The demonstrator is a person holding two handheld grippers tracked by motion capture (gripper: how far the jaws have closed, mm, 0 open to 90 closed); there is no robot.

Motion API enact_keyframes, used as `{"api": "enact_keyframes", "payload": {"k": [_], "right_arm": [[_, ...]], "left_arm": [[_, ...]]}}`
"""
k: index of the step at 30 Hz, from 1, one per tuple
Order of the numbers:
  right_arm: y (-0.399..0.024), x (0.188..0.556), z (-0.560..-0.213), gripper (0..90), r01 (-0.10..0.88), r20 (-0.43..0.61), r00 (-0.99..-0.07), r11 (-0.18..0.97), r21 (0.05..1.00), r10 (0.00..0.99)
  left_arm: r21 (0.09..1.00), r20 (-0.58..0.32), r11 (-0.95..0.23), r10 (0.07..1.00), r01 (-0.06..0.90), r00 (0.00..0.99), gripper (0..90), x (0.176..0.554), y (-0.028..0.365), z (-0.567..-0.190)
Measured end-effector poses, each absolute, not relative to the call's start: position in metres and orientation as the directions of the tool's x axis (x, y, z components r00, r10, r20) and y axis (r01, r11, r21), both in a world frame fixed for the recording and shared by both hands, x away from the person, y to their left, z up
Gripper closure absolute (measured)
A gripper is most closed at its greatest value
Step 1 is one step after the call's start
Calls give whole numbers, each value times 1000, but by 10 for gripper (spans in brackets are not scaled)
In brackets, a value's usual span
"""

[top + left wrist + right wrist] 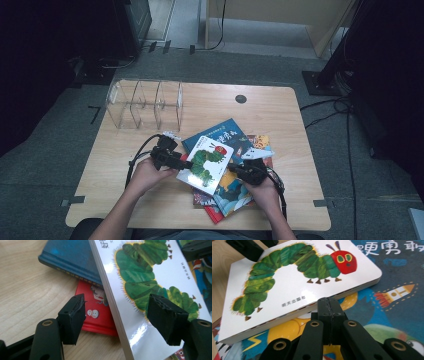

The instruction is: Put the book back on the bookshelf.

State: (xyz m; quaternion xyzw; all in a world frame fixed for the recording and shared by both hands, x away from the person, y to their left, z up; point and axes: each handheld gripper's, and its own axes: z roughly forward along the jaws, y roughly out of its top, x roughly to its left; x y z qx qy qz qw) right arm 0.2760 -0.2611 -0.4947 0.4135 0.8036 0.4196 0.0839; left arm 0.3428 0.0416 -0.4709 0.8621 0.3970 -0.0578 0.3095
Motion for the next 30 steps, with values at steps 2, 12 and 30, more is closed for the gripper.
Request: {"api": "enact_keyframes", "payload": {"k": [2,12,30], "right_arm": [[-260,275,-494,900,594,212,-646,308,743,734],[-255,273,-495,900,585,200,-654,320,746,730],[-229,280,-496,900,556,214,-712,351,753,669]], "left_arm": [[487,-353,-492,645,722,678,311,344,41,-472],[463,-383,-496,636,735,670,248,348,32,-476],[399,-412,-497,654,770,635,160,357,32,-480]]}}
